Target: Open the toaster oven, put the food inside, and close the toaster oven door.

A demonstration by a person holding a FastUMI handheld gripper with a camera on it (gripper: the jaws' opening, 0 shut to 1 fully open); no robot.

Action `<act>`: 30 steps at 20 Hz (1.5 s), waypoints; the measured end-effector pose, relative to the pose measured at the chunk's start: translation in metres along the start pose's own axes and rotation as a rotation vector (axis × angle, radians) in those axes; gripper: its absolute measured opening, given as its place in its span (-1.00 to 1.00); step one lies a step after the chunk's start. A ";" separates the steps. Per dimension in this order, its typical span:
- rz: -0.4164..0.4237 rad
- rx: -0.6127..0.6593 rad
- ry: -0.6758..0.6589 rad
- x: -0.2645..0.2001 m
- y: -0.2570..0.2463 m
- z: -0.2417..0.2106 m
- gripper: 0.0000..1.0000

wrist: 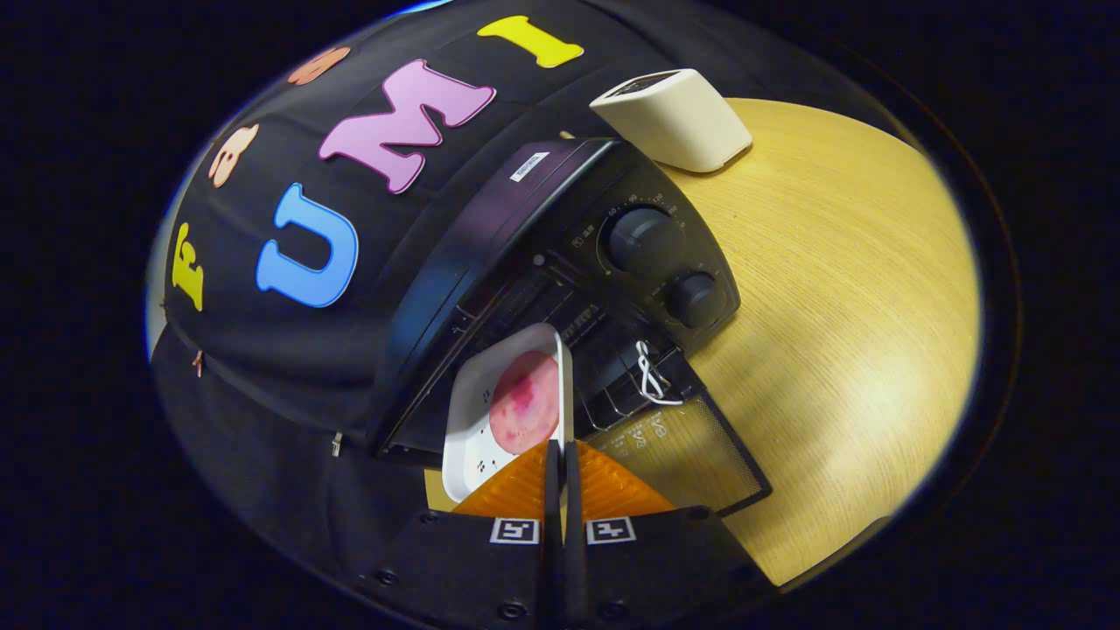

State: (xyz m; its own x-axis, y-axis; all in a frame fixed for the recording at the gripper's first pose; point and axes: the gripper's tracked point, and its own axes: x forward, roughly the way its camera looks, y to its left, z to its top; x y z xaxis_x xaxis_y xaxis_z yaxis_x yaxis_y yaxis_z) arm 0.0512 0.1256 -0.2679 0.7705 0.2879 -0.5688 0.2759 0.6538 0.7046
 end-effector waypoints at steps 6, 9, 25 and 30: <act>-0.037 0.111 -0.088 0.036 -0.001 0.013 -0.90; -0.073 0.179 -0.109 0.052 -0.003 0.010 -0.89; -0.146 0.287 -0.158 0.064 0.008 0.016 -0.74; -0.087 0.258 -0.153 0.055 0.023 0.022 -0.28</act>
State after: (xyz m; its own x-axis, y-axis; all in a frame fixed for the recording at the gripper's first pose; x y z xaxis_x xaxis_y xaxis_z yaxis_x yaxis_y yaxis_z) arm 0.1123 0.1410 -0.2740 0.8099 0.1173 -0.5747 0.4659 0.4666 0.7518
